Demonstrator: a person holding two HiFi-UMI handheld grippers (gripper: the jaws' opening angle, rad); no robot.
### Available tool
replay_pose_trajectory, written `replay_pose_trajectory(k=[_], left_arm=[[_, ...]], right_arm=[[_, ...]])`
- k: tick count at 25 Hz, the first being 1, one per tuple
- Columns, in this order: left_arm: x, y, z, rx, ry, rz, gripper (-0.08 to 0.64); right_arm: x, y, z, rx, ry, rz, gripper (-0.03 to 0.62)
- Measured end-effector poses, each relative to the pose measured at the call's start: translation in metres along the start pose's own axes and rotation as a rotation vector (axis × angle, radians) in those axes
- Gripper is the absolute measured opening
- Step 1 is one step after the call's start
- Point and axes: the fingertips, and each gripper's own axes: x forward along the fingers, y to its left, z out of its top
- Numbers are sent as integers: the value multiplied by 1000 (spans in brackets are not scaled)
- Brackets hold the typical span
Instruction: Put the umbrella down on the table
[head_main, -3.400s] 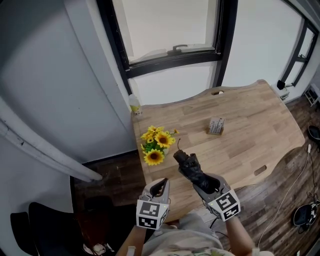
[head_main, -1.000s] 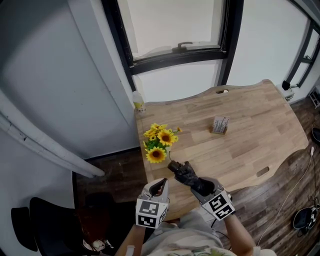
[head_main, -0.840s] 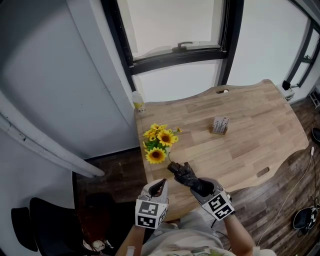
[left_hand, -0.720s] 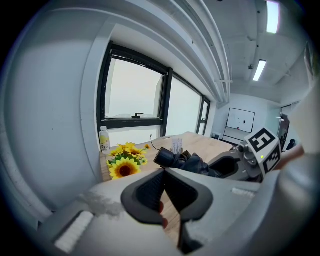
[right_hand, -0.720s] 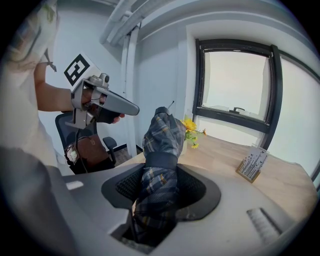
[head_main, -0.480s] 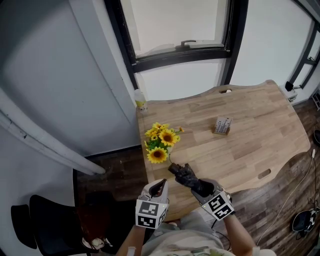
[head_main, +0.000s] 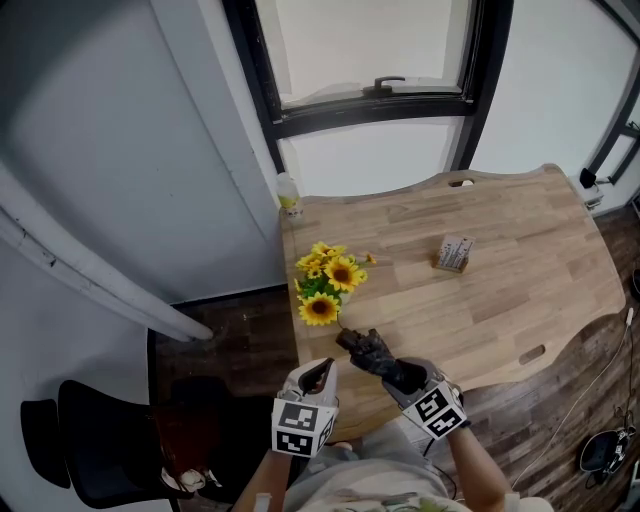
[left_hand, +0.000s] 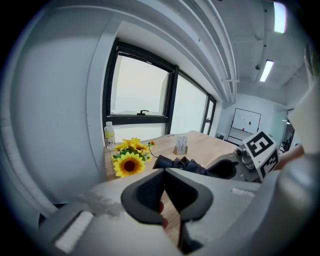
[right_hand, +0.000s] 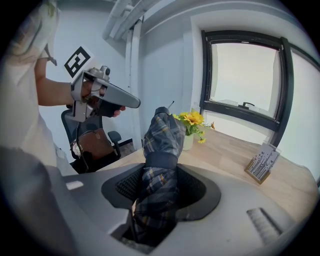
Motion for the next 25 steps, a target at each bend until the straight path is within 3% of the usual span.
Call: replay_pose_trajectory(k=[25], left_arm=[[0, 25, -5, -61, 11, 93, 2]], right_arm=[[36, 6, -18, -93, 99, 155, 195]])
